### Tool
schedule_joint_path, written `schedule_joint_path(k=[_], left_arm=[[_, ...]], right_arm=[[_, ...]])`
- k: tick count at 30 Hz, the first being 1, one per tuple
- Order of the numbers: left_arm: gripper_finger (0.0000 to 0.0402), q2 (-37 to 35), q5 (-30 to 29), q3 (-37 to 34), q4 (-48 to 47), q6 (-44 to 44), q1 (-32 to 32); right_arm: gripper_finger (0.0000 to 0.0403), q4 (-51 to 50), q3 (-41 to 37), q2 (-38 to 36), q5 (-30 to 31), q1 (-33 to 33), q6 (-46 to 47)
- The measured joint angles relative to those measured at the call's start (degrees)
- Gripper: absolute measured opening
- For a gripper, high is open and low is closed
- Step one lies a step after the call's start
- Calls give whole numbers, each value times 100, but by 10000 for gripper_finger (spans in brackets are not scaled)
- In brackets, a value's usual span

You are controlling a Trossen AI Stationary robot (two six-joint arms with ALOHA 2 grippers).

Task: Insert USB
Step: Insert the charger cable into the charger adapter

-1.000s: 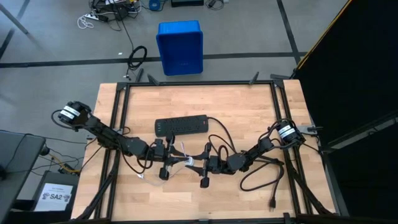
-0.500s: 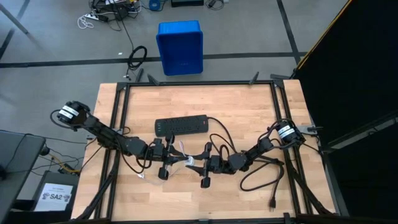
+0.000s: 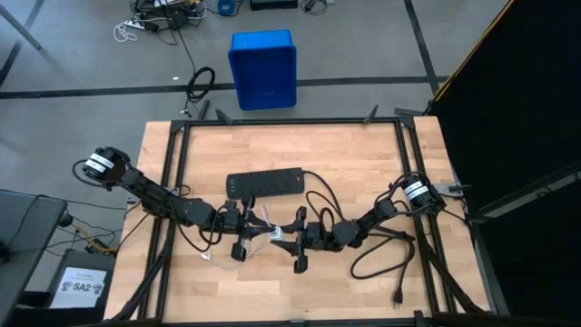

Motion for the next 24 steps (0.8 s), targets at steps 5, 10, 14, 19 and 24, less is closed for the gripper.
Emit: schedule_joint_path(k=[5,10,14,19,24], left_arm=[[0,0,-25,0,-89,9,5],[0,0,-81,0,-236,20,10],[0,0,-78,0,-485,28,10],[0,3,-133,-14,-878,19,10],[0,7,-158,-13,-897,15,10]], right_arm=[[110,-23,21,1,-11,-82,324],[110,-98,26,7,103,-132,498],[110,-300,7,11,149,-156,540],[110,-826,7,13,348,-162,468],[110,-868,7,13,458,-162,298]])
